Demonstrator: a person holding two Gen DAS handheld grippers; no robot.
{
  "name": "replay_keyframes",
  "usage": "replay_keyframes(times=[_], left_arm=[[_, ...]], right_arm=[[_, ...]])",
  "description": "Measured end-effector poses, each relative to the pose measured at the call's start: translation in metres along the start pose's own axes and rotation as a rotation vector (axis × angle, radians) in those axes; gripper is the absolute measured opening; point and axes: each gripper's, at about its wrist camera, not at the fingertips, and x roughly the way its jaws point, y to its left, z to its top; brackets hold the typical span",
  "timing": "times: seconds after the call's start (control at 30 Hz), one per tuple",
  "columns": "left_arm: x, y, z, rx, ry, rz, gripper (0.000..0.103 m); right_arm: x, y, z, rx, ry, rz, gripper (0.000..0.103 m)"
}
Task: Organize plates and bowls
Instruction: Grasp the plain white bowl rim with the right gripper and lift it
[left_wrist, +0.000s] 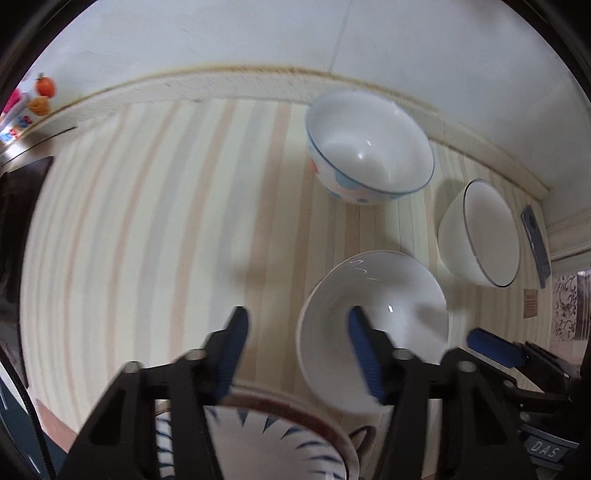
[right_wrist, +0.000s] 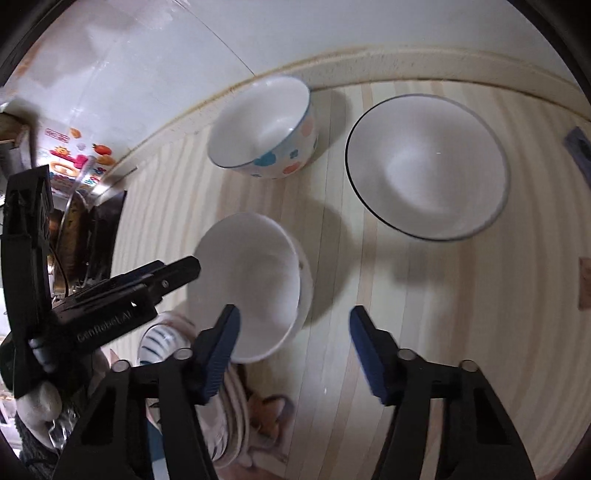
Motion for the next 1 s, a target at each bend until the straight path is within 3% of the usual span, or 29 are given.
replay_keyframes(times=[0.07,0.13,0.2,0.47,0.77,1.0], left_arm=[[0.011,-0.002,0.003,0.01,0.03,-0.014,0.026],[0.02,-0.006,0.004,0.028,0.053,-0.022,0.025],[0.021,-0.008,0.004,0.041,0.043,-0.007,0.025],[-0.003,-0.015,-0.006,0.062,0.002,-0.018,0.025],[-0.045,-0.044,-0.036,0.123,-0.029,-0.069,0.025],[-0.043,-0.081,-0.075,0.175,-0.007,-0.105,0.025]], right_arm=[[0.013,0.0,0.004,0.006,0.017,0.013,0.051],[0.027,-0.002,0.008,0.016,0.046,0.026,0.031],[0.038,-0.004,0.01,0.025,0.07,0.035,0.023],[0.036,-0.001,0.005,0.031,0.078,0.016,0.023],[-0.022,-0.012,-0.022,0.036,0.042,0.004,0.023],[-0.062,-0.039,-0.067,0.057,0.035,-0.032,0.023]])
